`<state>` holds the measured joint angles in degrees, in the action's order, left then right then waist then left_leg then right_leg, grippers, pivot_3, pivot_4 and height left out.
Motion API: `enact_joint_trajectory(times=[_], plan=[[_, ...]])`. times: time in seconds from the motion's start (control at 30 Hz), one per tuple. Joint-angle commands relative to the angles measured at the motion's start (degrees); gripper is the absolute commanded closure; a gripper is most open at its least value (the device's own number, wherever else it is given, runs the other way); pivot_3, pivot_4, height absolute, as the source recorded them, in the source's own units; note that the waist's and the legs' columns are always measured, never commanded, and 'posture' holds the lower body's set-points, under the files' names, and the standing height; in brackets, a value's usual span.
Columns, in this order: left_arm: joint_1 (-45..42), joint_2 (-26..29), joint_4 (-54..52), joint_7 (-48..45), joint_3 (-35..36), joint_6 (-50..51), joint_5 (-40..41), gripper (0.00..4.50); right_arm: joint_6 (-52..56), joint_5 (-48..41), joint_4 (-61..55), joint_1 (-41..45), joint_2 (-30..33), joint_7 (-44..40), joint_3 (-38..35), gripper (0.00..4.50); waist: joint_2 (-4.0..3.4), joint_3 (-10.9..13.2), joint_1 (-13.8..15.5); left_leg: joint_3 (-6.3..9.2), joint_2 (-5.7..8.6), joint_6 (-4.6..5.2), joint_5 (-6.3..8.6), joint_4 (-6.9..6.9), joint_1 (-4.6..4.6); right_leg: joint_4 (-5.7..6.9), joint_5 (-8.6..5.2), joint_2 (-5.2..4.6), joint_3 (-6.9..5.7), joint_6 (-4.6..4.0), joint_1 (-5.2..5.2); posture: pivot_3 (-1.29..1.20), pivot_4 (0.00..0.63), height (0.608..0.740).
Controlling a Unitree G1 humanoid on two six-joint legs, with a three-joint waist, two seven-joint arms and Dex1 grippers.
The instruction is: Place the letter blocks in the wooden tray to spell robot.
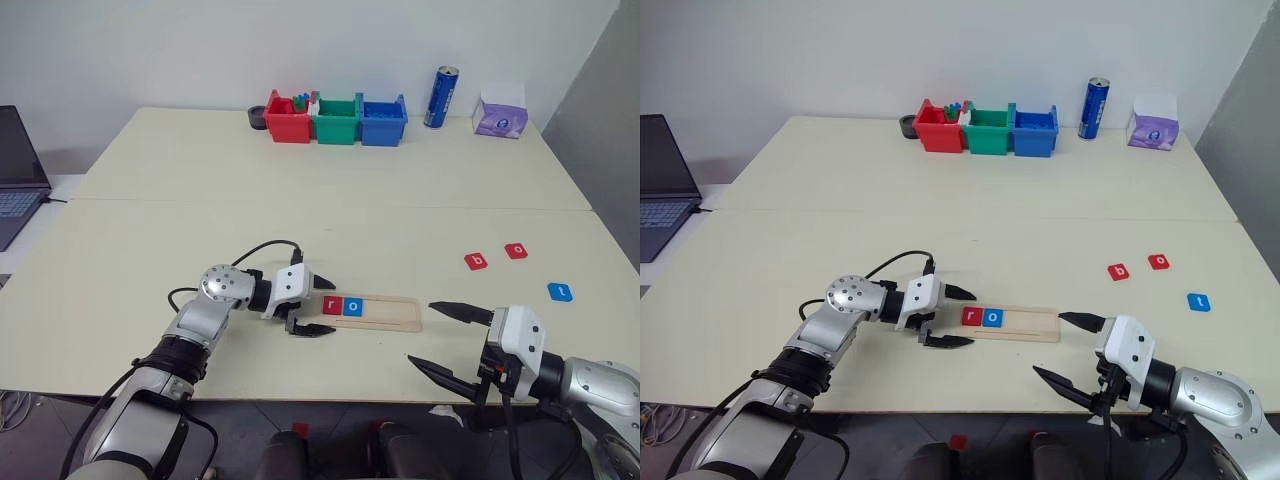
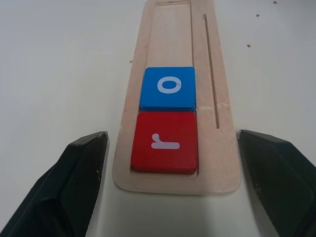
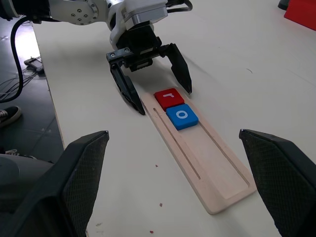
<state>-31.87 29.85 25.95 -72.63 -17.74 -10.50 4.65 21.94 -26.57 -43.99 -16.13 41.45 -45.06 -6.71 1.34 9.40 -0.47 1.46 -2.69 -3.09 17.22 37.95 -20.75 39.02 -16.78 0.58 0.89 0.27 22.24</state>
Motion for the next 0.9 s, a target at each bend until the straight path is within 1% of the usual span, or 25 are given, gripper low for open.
enact_joint_trajectory(times=[0.03, 0.17, 0.4, 0.6, 0.67, 0.77, 0.83, 0.9], plan=[[0.51, 0.01, 1.51, 1.38, 0.41, -0.67, -1.55, 0.05, -1.41, -0.5, -0.38, 0.5, -0.11, -0.54, -0.42, 0.0, 0.0, 0.0, 0.02, 0.0, 0.0, 0.0, 0.0, 0.0, 0.0, 0.0, 0.0, 0.0, 0.0, 0.0, 0.0, 0.0, 0.15, 0.74], [1.67, 0.71, -2.36, 2.07, 2.84, 2.66, 1.3, 0.05, -2.08, -0.35, 0.17, 0.64, -0.38, -0.64, -0.35, 0.0, 0.0, 0.01, 0.01, 0.0, 0.0, 0.0, 0.0, 0.01, 0.0, 0.0, 0.0, 0.0, 0.0, 0.0, 0.0, 0.0, 0.15, 0.74], [7.54, 3.31, -16.14, 2.35, 7.26, 13.57, 8.03, 0.05, -3.86, 0.67, 1.97, 1.6, -0.83, -0.53, -0.21, 0.0, -0.01, 0.07, -0.02, 0.02, -0.05, 0.0, 0.0, -0.02, -0.06, -0.02, -0.01, 0.0, -0.01, -0.01, 0.08, 0.0, 0.15, 0.74], [8.74, 2.58, -24.1, 7.22, 10.76, 20.2, 11.34, 0.05, -5.29, 1.32, 5.24, 3.78, -1.0, 0.54, -2.34, 0.0, 0.02, 0.09, 0.25, 0.01, -0.02, 0.0, 0.0, 0.01, -0.06, -0.02, 0.0, -0.04, -0.02, 0.0, 0.07, 0.0, 0.15, 0.74], [8.8, 2.14, -27.85, 8.64, 11.5, 22.81, 12.98, 0.05, -1.72, 0.5, 7.07, 5.51, -1.21, 3.69, -4.36, 0.0, 0.03, 0.1, 0.23, 0.0, -0.02, 0.0, 0.0, 0.0, -0.06, -0.02, 0.0, -0.04, -0.01, 0.0, 0.07, 0.0, 0.15, 0.74], [9.52, 2.61, -32.36, 9.29, 11.16, 24.81, 13.7, 0.05, 5.75, 2.05, 11.81, 10.53, -2.73, 12.04, -5.73, 0.0, 0.04, 0.1, 0.2, -0.01, -0.02, 0.0, 0.0, 0.0, -0.07, -0.03, 0.0, -0.06, 0.01, -0.01, 0.07, 0.0, 0.15, 0.74], [10.37, 3.18, -34.4, 9.03, 10.9, 25.35, 13.97, 0.05, 8.42, 5.87, 15.02, 13.81, -4.34, 18.34, -5.21, 0.0, 0.03, 0.1, 0.07, -0.03, -0.02, -0.01, 0.0, -0.01, -0.05, -0.01, 0.01, -0.06, 0.04, -0.03, 0.07, 0.0, 0.15, 0.74], [11.0, 3.9, -36.11, 8.27, 11.21, 26.36, 15.07, 0.05, 9.1, 9.79, 18.19, 16.34, -5.65, 22.44, -3.9, 0.0, -0.05, 0.15, -0.03, -0.02, -0.03, -0.01, 0.0, -0.06, -0.04, 0.0, 0.0, -0.04, 0.05, -0.04, 0.08, 0.0, 0.15, 0.74]])
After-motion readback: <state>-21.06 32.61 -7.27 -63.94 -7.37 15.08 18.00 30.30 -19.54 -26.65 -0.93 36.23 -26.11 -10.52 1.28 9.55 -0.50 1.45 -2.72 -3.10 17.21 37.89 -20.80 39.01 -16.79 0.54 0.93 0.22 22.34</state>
